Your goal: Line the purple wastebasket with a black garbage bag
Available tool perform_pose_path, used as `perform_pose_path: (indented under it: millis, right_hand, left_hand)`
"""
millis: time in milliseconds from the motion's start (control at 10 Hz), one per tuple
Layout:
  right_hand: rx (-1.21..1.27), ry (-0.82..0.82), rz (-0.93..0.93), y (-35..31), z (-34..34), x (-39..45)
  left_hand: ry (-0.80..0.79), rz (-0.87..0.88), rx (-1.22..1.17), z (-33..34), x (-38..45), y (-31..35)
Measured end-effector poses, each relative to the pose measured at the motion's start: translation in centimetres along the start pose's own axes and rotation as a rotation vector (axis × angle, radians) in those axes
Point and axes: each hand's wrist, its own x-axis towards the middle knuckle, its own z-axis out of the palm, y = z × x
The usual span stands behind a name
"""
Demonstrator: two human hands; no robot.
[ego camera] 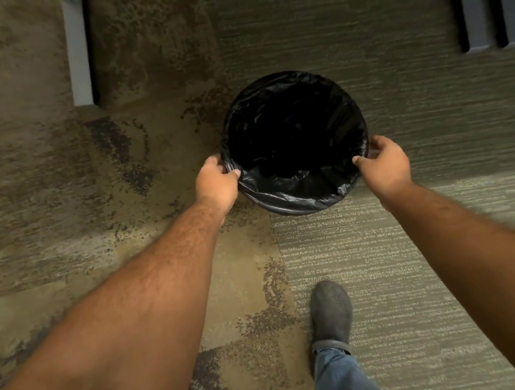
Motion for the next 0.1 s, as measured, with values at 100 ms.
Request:
perform_pose_path:
  millis: [100]
  right_hand:
    - [0.031,0.046,0.009,-0.33,0.07,-0.93]
  left_hand:
    - [-0.012,0.009,0.008,-0.23,-0.53,-0.21]
